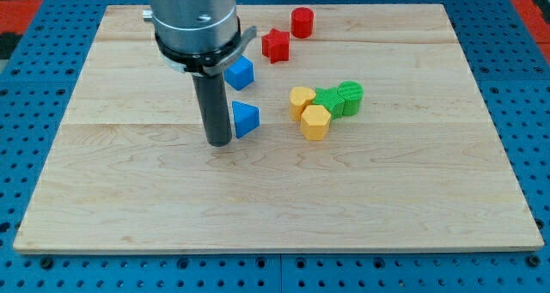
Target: Move blue triangle along with blue cube towards top center
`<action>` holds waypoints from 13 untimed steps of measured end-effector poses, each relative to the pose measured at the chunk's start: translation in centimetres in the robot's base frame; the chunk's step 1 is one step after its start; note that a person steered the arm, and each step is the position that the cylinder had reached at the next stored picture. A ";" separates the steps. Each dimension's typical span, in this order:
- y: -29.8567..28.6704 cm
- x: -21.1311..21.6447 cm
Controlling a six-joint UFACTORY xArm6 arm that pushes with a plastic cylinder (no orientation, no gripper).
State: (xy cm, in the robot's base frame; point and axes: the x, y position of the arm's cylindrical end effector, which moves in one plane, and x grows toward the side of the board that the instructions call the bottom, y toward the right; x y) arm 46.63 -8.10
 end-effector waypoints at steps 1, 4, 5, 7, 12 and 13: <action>-0.8 -1.3; -0.9 1.6; 1.9 1.6; 3.7 -0.6; 0.3 -11.0; 0.3 -12.7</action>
State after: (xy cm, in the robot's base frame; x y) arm 33.97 -7.83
